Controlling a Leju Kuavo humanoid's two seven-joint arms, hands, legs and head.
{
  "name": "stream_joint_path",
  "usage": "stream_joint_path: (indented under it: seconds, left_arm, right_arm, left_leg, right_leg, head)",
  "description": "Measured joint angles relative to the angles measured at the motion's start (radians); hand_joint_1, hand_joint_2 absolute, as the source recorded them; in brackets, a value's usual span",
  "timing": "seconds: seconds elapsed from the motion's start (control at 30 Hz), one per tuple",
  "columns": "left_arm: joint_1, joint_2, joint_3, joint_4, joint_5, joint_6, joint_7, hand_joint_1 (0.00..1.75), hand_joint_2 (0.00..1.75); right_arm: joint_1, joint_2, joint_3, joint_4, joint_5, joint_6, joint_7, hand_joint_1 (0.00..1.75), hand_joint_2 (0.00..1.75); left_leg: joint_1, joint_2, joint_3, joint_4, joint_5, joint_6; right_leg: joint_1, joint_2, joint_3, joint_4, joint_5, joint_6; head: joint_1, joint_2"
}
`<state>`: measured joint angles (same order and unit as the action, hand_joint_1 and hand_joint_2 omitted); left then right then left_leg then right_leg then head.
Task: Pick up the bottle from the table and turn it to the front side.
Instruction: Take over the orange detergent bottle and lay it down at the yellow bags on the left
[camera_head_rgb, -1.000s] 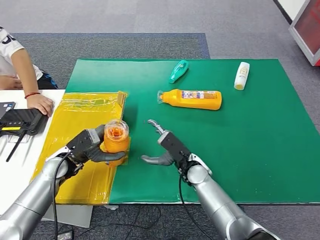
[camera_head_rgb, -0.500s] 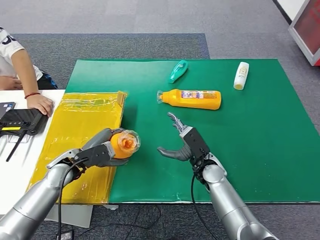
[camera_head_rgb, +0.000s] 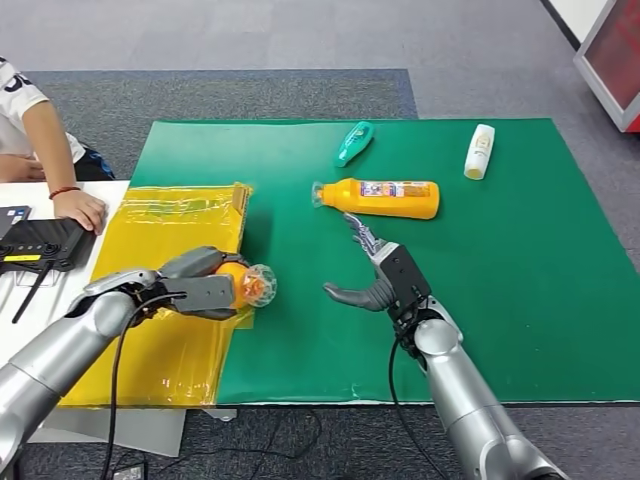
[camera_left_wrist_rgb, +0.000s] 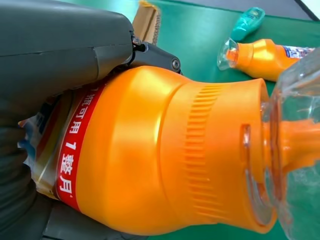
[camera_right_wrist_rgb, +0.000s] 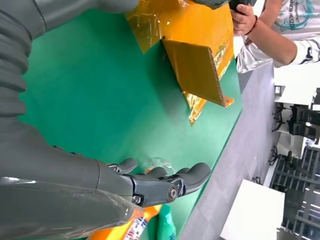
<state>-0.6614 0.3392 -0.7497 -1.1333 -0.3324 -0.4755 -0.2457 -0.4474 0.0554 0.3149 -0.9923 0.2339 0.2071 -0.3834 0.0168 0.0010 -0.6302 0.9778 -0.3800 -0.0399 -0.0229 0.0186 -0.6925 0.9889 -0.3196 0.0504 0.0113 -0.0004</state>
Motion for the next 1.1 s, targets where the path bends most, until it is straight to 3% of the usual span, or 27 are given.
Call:
stream_joint_path:
  seconds: [0.43, 1.1]
  left_arm:
    - [-0.044, 0.091, -0.008, 0.069, 0.172, -0.074, -0.07, 1.75, 1.75]
    - [-0.063, 0.118, -0.023, 0.139, 0.232, -0.099, -0.069, 1.75, 1.75]
  right_arm:
    - [-0.047, 0.016, 0.019, 0.045, -0.008, -0.001, 0.0, 0.0, 1.75]
    - [-0.074, 0.03, 0.077, 0.079, -0.011, -0.004, 0.002, 0.0, 1.75]
  left_leg:
    - [0.0, 0.0, 0.004, 0.0, 0.0, 0.0]
    - [0.0, 0.001, 0.016, -0.003, -0.002, -0.002]
  right_leg:
    - [0.0, 0.001, 0.004, 0.0, 0.0, -0.001]
    - [0.0, 0.002, 0.014, 0.0, -0.002, -0.002]
  head:
    - [0.0, 0.0]
    - [0.0, 0.0]
